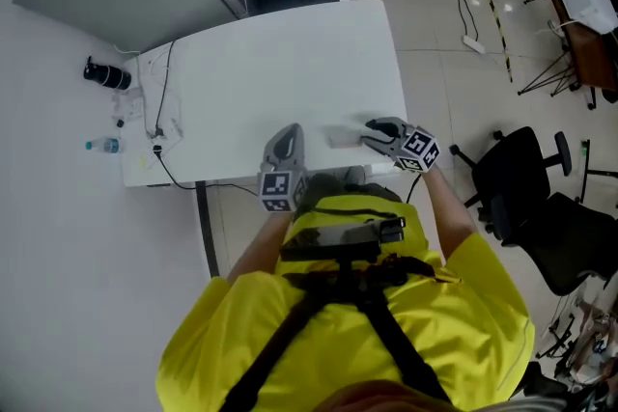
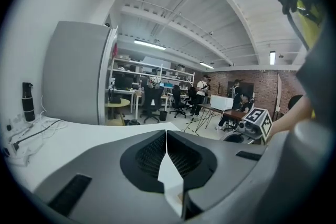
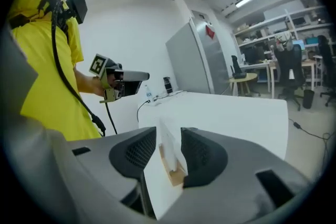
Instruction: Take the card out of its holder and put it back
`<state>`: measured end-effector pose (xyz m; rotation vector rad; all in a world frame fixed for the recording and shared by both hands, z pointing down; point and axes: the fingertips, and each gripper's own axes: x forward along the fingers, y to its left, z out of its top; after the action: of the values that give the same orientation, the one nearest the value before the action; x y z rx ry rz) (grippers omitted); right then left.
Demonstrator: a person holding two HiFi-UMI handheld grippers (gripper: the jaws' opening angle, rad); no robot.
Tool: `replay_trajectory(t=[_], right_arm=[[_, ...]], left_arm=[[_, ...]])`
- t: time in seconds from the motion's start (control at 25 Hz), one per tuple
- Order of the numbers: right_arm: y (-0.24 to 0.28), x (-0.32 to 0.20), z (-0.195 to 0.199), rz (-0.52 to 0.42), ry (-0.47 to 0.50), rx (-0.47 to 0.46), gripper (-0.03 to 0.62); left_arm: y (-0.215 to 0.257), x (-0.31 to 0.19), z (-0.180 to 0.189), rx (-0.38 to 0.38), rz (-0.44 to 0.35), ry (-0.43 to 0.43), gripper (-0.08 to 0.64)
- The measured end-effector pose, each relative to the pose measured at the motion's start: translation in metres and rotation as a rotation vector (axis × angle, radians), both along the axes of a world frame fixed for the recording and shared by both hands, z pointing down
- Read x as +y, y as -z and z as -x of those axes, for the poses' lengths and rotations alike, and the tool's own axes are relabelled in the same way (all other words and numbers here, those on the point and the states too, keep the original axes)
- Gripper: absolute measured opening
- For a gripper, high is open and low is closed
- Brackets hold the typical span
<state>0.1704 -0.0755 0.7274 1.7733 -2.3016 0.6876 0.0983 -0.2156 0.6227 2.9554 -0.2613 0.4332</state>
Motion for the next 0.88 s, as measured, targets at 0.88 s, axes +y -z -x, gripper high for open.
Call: replay_trajectory(t=[0.88], right_arm=[[-0.020, -0.014, 0.011, 0.004, 0.244, 0.019, 0.018]], left_arm=[[-0.023, 0.002, -0.002, -0.075, -0.026, -0.122, 0.002]])
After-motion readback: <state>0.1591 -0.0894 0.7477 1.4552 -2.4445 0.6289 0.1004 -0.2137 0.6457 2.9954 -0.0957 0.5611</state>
